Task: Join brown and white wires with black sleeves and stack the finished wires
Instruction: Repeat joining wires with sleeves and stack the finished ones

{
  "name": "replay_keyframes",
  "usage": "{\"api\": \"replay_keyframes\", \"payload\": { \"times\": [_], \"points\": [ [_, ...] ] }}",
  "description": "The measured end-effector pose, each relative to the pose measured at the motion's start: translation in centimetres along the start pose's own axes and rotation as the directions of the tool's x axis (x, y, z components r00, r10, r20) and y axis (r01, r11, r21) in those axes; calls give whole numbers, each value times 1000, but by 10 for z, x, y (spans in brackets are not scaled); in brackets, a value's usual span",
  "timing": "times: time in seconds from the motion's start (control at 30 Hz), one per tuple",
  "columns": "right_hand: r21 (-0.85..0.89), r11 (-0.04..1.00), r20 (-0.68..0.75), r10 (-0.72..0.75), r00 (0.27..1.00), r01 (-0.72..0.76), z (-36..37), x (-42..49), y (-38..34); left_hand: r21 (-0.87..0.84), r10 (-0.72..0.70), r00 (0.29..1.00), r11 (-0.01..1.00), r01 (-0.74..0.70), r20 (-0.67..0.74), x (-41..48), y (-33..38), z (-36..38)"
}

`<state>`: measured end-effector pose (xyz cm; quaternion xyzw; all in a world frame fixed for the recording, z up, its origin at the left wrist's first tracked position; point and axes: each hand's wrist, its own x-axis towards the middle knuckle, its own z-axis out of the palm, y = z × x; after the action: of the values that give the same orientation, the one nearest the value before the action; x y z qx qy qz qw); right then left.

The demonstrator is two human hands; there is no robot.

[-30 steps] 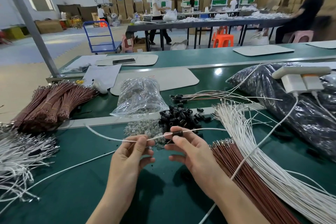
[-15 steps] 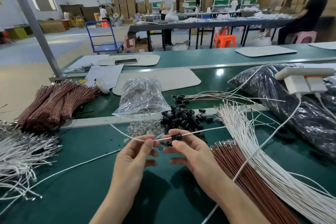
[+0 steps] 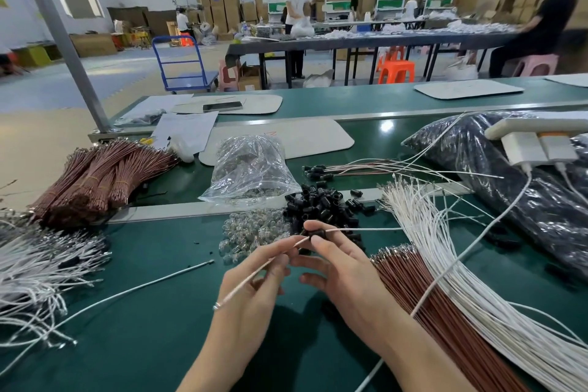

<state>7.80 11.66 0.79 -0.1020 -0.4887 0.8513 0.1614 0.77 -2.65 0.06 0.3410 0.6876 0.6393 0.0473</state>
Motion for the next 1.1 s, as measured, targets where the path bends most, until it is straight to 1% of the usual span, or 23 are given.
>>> {"api": "replay_keyframes", "payload": {
  "times": [0.03, 0.07, 0.1, 0.13, 0.17, 0.3, 0.4, 0.5, 0.57, 0.67, 0.73, 0.8, 0.83, 0.9, 0.97, 1.03, 1.1],
  "points": [
    [5, 1000, -15, -4, 1000, 4, -1, 1, -1, 147, 90, 995, 984, -96, 50, -1, -3, -1],
    [14, 1000, -39, -15, 999, 15, -2, 2, -2, 287, 153, 982, 941, -178, 107, -3, -6, -2],
    [26, 999, -71, -31, 997, 33, -5, 3, -3, 394, 170, 974, 894, -215, 147, -4, -8, -4],
    [42, 998, -103, -49, 993, 54, -7, 3, -4, 458, 153, 976, 864, -208, 156, -5, -9, -5],
    [60, 995, -127, -66, 990, 74, -10, 4, -7, 485, 128, 983, 856, -178, 134, -6, -9, -6],
    [180, 973, -168, -113, 979, 143, -23, 3, -22, 475, 98, 994, 877, -70, -36, -7, -8, -8],
    [250, 950, -178, -144, 973, 186, -34, 1, -34, 483, 88, 994, 874, -43, -71, -7, -5, -8],
    [306, 921, -201, -185, 962, 242, -44, 0, -44, 523, 89, 996, 850, -61, -28, -7, -4, -6],
    [309, 915, -223, -197, 955, 261, -47, -1, -47, 560, 114, 993, 822, -103, 15, -7, -5, -5],
    [304, 914, -247, -198, 949, 269, -48, -2, -49, 596, 135, 983, 783, -182, 123, -11, -4, 1],
    [299, 916, -251, -194, 948, 267, -47, -1, -49, 582, 157, 967, 775, -247, 201, -12, 0, 9],
    [301, 916, -252, -193, 948, 266, -46, 0, -49, 562, 193, 928, 750, -349, 319, -8, 7, 20],
    [304, 915, -251, -193, 949, 267, -46, 0, -50, 562, 200, 894, 717, -412, 400, -5, 11, 26],
    [304, 915, -247, -192, 950, 264, -45, -1, -50, 565, 171, 798, 622, -542, 578, 2, 19, 37],
    [299, 920, -240, -185, 953, 254, -44, -1, -50, 547, 119, 687, 514, -661, 717, 7, 24, 46],
    [297, 924, -240, -173, 955, 242, -42, -2, -50, 512, 98, 592, 403, -759, 800, 11, 27, 51],
    [303, 924, -243, -162, 956, 234, -41, -1, -49, 478, 85, 525, 314, -821, 847, 13, 33, 52]
  ]
}}
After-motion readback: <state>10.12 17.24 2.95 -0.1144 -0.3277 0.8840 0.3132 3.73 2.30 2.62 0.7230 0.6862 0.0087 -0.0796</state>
